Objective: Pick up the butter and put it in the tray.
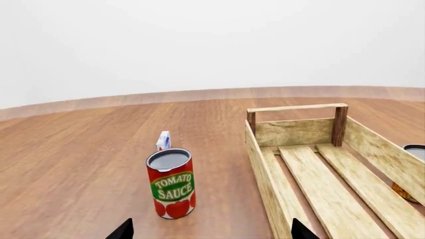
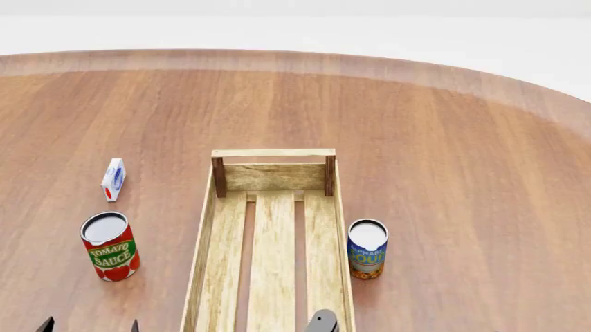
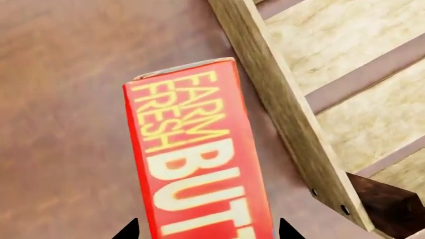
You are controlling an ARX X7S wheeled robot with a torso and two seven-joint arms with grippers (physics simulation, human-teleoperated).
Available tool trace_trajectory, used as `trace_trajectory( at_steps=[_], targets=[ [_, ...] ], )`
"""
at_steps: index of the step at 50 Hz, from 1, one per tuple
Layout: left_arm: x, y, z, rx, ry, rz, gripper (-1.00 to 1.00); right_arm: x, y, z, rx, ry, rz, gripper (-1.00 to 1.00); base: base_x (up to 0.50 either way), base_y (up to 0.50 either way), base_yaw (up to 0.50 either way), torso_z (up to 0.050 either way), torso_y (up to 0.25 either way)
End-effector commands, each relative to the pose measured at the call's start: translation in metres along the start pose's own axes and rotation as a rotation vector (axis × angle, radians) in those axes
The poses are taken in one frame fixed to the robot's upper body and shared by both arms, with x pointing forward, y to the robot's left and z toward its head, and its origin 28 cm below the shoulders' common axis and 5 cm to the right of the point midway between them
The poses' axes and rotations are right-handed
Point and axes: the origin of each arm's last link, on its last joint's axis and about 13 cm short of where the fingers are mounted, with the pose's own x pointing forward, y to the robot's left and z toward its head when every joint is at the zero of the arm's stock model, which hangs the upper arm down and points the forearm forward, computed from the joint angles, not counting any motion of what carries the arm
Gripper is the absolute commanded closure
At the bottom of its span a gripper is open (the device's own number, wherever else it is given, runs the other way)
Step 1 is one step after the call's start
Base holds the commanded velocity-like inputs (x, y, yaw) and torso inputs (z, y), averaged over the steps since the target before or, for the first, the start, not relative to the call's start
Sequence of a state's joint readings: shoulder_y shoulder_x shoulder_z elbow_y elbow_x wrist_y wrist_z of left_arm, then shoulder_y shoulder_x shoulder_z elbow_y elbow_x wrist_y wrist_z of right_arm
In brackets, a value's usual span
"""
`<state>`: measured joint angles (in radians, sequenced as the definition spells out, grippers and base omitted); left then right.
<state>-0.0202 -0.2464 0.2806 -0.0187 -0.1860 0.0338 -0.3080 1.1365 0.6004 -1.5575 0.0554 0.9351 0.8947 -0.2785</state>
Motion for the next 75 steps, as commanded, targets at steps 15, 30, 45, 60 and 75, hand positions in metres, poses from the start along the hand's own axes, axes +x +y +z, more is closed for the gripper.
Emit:
trace_trajectory(
  at_steps=[15, 30, 45, 60, 75],
  targets=[
    [-0.001, 0.0, 0.0, 0.001, 0.001, -0.001, -1.0, 0.014, 0.003, -0.008, -0.001, -0.043, 0.014, 1.0, 0.0, 0.0, 0.0, 0.0, 0.0],
    [0.0, -0.001, -0.001, 0.001, 0.001, -0.001, -1.0, -0.01, 0.017, 0.005, 0.036, -0.097, 0.005, 1.0, 0.0, 0.0, 0.0, 0.0, 0.0],
    [0.001, -0.002, -0.001, -0.005, 0.001, 0.001, -1.0, -0.086, 0.042, 0.032, -0.011, -0.136, -0.021, 1.0, 0.0, 0.0, 0.0, 0.0, 0.0],
    [0.003, -0.003, -0.002, -0.005, 0.003, 0.004, -1.0, -0.123, 0.038, 0.039, 0.023, -0.16, -0.106, 1.0, 0.0, 0.0, 0.0, 0.0, 0.0],
    [0.003, -0.002, -0.002, -0.007, 0.001, 0.006, -1.0, -0.13, 0.018, 0.04, 0.135, -0.274, -0.191, 1.0, 0.0, 0.0, 0.0, 0.0, 0.0]
  ],
)
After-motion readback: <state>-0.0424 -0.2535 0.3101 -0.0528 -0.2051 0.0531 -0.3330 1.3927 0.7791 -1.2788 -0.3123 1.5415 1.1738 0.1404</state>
